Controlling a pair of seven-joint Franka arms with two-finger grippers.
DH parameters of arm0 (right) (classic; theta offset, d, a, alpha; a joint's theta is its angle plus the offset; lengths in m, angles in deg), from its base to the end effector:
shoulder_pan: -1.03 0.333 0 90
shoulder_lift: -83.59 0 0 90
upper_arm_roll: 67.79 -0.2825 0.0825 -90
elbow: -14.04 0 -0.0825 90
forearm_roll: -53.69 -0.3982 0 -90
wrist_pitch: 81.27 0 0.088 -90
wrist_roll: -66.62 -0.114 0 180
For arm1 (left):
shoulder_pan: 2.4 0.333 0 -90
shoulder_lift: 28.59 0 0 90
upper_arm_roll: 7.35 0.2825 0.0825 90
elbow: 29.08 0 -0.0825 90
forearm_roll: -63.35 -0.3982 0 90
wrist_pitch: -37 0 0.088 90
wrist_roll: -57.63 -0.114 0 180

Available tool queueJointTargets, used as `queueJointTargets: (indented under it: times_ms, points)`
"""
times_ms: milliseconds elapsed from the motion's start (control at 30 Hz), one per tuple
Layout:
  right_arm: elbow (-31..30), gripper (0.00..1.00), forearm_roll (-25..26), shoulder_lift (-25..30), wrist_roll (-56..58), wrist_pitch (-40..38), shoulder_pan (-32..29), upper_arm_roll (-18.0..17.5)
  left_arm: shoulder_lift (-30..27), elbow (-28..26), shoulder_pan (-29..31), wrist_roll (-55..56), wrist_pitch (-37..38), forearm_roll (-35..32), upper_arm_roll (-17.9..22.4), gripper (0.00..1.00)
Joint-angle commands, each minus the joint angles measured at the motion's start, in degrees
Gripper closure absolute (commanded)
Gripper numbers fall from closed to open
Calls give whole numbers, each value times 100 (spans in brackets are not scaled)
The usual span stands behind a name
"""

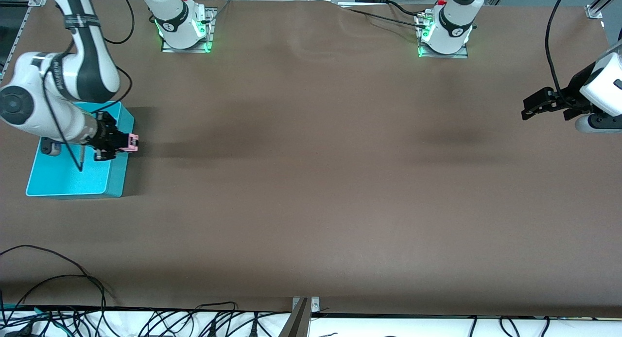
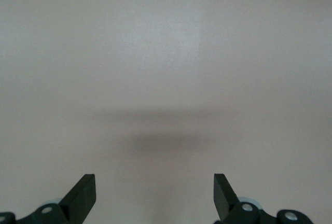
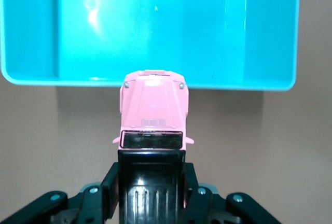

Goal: Wind and store pink jeep toy

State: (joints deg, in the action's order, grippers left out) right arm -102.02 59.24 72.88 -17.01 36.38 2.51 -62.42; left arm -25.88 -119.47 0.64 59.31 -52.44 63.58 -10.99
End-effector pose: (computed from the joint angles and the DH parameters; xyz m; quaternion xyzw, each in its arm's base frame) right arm 0.5693 -0.0442 0.2973 0.7368 -0.6697 -0.0289 0.0889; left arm 0.5783 -0.0058 0.5528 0.9994 0.0095 -0.0319 0.0029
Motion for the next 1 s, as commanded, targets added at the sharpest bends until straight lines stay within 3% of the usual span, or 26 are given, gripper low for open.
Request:
queueJointTargets:
  times_ms: [0, 467, 968]
  points:
    - [66, 77, 95, 122, 707, -225, -8, 332, -68, -75, -14, -80, -4, 83, 38, 0]
    - [-13, 77, 95, -264, 1771, 214, -43, 1290, -68, -84, -14, -80, -4, 83, 38, 0]
    - [-742, 76, -10, -765, 1684, 1769, -280, 1352, -68, -75, -14, -80, 5, 74, 38, 0]
